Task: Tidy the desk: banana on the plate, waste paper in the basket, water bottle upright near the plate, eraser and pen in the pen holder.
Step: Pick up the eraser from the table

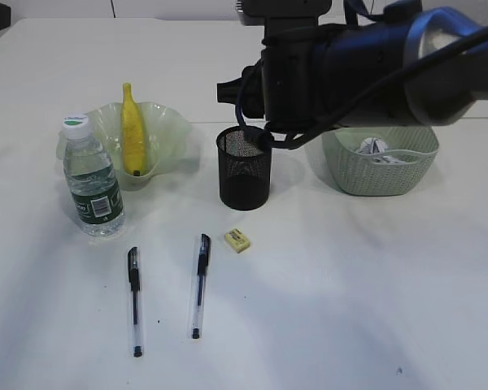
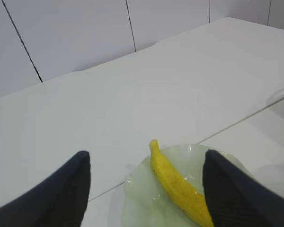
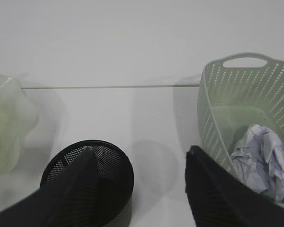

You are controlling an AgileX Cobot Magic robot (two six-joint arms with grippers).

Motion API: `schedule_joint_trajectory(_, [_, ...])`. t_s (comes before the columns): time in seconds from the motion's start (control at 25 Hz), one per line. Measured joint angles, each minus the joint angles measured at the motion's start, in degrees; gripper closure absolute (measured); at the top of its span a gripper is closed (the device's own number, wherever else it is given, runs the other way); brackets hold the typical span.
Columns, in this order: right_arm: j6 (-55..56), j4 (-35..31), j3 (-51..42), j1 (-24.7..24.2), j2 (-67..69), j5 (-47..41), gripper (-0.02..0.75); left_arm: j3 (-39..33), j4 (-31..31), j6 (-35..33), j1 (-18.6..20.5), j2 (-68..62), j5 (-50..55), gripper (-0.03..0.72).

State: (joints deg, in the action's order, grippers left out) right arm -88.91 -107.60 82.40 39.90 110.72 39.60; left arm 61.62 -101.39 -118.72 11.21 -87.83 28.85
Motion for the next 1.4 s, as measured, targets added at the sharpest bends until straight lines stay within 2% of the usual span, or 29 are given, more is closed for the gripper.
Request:
schedule_joint_trajectory(0.16, [-1.66, 0.00, 0.00, 0.00, -0.49, -0.87, 0.295, 0.00, 0.00, 0.00, 0.00, 0.00, 0.00, 0.171])
schedule_joint_trajectory(0.4, [-2.56, 0.00, -0.97, 0.00, -0.49, -8.39, 0.295, 0.00, 0.00, 0.00, 0.00, 0.00, -1.86, 0.172])
schedule_joint_trajectory(0.56, [-2.56, 0.39, -4.50, 0.00, -0.49, -13.93, 0.296, 0.00, 0.00, 0.12, 0.00, 0.00, -3.82, 0.173])
schedule_joint_trajectory(0.92, [-2.69, 0.62, -11.62, 0.00, -2.60, -16.10, 0.296, 0.00, 0.00, 1.07, 0.00, 0.00, -4.16, 0.173])
schedule_joint_trajectory(1.2, [-2.69, 1.15, -16.77, 0.00, -5.17, -25.85, 0.296, 0.00, 0.00, 1.83, 0.00, 0.00, -4.29, 0.174])
schedule_joint_trajectory(1.4, [-3.34, 1.50, -20.96, 0.00, -7.50, -27.99, 0.296, 0.00, 1.47, 3.11, 0.00, 0.00, -4.29, 0.174])
